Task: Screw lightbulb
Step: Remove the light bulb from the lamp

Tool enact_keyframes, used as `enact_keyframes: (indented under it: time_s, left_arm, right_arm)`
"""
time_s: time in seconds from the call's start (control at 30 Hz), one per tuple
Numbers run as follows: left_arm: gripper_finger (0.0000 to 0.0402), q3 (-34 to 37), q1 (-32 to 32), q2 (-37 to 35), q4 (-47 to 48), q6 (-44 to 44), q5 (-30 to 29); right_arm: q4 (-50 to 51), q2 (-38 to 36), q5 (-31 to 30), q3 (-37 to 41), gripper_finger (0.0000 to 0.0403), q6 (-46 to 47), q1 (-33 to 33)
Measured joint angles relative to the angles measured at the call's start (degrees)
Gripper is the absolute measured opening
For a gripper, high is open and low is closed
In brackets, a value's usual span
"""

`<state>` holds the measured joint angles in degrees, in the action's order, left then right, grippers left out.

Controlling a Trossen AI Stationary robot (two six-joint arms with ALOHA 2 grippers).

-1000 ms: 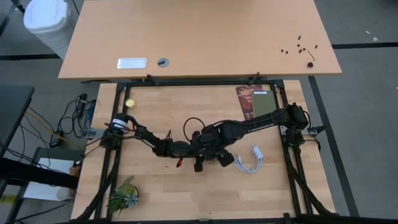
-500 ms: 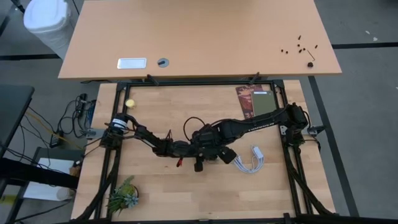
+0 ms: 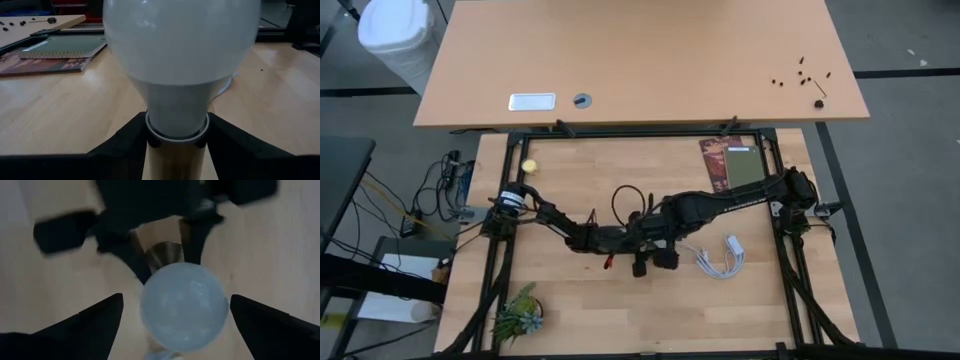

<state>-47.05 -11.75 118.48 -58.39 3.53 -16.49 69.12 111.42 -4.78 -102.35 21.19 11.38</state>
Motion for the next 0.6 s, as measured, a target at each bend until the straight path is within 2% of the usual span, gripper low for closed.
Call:
enact_keyframes:
  time_s: [0.17,0.3,0.4,0.6]
  left_arm:
    - [0.0180,0.0,0.0,0.0,0.0,1.2,-0.2]
    - [0.0181,0.0,0.0,0.0,0.0,1.6,-0.2]
    - [0.0181,0.0,0.0,0.1,-0.1,1.7,-0.2]
    - [0.0181,0.1,0.0,0.1,-0.3,2.0,-0.3]
  right_arm:
    - [0.2,0.0,-2.8,0.0,0.0382,20.4,-0.2]
    - [1.8,0.6,-3.0,0.0,0.0381,32.5,-0.8]
    - [2.2,1.9,-2.9,0.3,0.0380,37.2,-0.9]
    - [0.4,4.7,-2.5,0.5,0.0380,39.2,-0.9]
